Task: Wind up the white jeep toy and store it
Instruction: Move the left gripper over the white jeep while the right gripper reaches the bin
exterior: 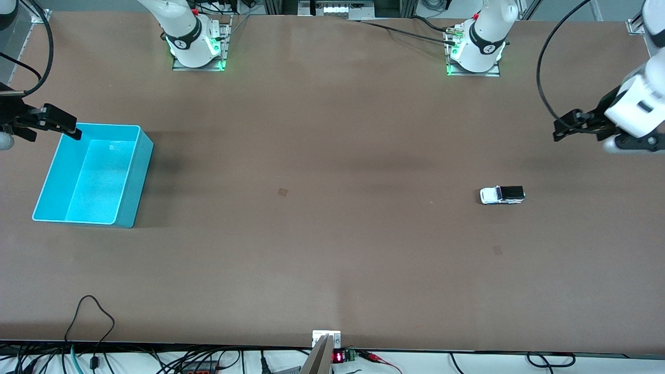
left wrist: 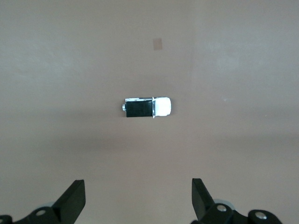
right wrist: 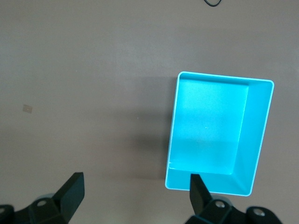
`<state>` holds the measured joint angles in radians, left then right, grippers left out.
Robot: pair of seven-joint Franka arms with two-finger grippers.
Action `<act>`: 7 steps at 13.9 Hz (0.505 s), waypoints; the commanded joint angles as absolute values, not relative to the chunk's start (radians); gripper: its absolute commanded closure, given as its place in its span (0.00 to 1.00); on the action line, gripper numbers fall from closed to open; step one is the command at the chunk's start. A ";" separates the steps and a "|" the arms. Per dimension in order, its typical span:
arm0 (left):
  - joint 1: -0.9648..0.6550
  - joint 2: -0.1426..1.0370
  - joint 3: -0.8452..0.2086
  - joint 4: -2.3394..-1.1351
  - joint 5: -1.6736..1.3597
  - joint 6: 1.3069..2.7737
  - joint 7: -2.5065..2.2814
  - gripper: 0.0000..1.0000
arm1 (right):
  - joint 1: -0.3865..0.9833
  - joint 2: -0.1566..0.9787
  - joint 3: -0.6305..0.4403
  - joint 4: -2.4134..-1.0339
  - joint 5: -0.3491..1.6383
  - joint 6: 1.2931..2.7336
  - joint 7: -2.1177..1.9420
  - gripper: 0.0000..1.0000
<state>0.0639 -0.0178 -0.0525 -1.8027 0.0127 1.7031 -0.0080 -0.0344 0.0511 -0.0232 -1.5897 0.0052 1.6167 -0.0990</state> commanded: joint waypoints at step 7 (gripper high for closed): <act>0.063 0.112 -0.063 -2.055 -0.012 2.069 0.055 0.00 | -0.048 0.290 -0.017 -1.548 0.078 1.753 -0.114 0.00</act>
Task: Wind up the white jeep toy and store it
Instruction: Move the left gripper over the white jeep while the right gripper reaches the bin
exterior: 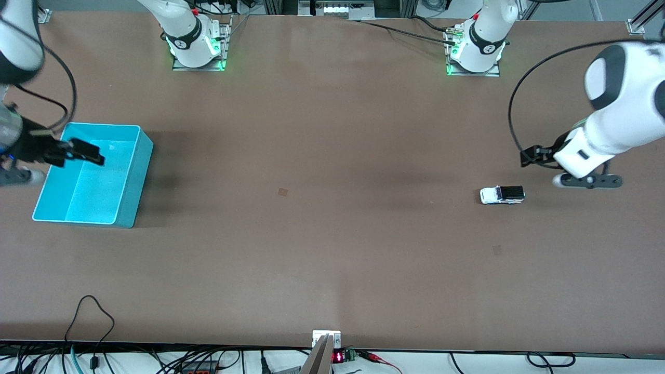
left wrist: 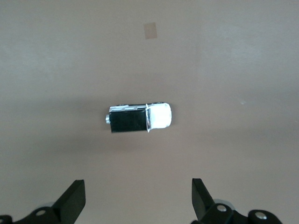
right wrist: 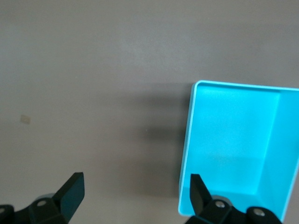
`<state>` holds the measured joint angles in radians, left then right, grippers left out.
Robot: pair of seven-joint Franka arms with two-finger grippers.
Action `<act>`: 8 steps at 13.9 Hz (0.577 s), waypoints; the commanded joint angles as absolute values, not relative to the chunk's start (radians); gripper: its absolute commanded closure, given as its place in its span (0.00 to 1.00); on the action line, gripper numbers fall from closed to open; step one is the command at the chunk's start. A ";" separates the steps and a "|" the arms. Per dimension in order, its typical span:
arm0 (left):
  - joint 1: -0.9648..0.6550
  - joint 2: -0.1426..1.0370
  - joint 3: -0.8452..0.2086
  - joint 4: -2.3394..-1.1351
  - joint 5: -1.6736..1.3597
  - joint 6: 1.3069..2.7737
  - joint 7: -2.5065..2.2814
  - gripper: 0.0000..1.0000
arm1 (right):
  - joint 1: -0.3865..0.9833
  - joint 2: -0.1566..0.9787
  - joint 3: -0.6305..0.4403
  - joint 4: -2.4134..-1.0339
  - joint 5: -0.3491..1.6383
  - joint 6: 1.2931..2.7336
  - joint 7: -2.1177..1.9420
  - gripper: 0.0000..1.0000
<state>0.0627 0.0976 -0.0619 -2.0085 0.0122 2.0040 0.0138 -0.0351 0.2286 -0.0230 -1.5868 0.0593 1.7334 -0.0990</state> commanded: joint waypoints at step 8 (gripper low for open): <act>0.100 0.290 -0.063 -2.046 -0.006 2.157 0.614 0.00 | -0.049 0.318 -0.018 -1.548 0.071 1.787 -0.115 0.00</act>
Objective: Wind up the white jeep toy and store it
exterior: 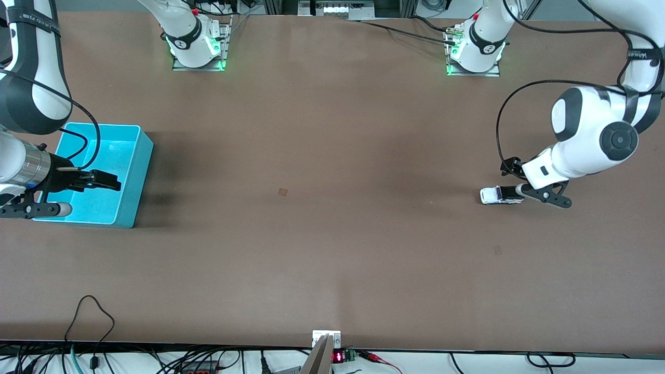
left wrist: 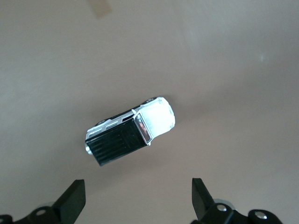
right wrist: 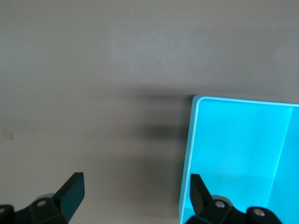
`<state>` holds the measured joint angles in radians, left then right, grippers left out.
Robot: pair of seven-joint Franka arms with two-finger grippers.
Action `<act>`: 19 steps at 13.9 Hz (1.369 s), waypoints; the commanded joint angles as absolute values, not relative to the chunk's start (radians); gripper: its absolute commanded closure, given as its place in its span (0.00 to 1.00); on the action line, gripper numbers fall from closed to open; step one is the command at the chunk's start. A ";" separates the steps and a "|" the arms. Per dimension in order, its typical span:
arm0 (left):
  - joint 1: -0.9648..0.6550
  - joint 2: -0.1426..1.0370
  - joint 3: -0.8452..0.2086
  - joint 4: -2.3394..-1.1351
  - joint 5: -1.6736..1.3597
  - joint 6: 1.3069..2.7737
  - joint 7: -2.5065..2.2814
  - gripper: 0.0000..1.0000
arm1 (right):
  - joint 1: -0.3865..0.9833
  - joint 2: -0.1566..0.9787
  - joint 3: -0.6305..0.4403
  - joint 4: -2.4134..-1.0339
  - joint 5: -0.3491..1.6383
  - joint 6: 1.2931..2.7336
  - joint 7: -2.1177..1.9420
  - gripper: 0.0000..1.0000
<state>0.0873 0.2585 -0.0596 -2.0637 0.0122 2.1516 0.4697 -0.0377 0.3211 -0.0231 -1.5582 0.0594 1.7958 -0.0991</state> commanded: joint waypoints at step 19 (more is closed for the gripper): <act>0.146 0.428 -0.063 -2.046 -0.015 2.361 1.595 0.00 | -0.066 0.310 -0.018 -1.548 0.066 1.773 -0.161 0.00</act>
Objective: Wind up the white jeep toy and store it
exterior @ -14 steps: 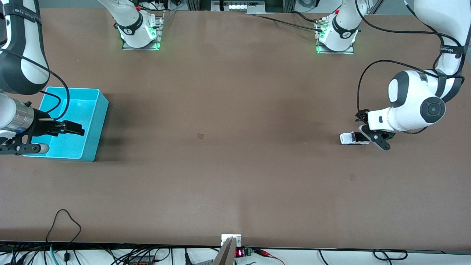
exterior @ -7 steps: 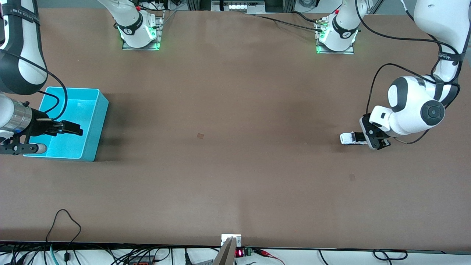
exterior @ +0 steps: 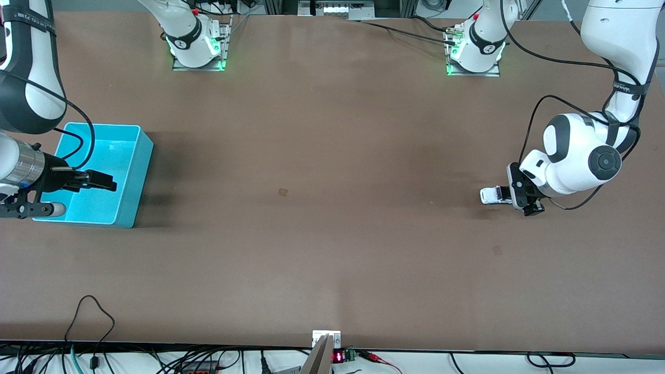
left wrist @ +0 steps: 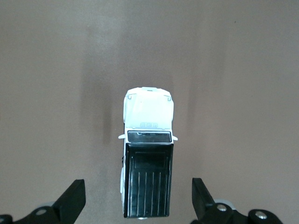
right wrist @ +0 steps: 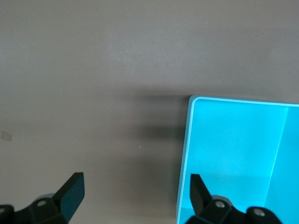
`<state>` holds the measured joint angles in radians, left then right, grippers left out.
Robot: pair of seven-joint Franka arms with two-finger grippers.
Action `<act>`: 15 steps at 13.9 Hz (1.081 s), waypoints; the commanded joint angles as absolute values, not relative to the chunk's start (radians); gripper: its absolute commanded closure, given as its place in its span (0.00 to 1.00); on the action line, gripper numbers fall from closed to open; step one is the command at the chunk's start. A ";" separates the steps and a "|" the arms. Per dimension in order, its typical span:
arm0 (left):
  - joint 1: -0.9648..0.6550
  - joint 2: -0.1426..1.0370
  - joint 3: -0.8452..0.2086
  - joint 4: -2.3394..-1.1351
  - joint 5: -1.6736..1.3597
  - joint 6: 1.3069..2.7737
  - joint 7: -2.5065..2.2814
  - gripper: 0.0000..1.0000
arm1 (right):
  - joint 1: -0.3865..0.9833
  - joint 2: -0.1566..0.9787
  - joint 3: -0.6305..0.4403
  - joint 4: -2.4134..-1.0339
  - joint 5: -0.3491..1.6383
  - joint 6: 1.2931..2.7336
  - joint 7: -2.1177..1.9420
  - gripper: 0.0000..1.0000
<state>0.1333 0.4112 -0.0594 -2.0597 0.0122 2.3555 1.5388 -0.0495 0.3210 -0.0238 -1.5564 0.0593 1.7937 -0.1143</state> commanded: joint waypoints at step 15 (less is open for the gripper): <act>0.155 0.449 -0.066 -2.068 -0.017 2.388 1.704 0.07 | -0.049 0.308 -0.005 -1.554 0.040 1.645 -0.331 0.00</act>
<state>0.1457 0.4518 -0.0598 -2.0635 0.0122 2.3768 1.6408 -0.0478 0.3090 -0.0110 -1.5551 0.0365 1.6716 -0.3072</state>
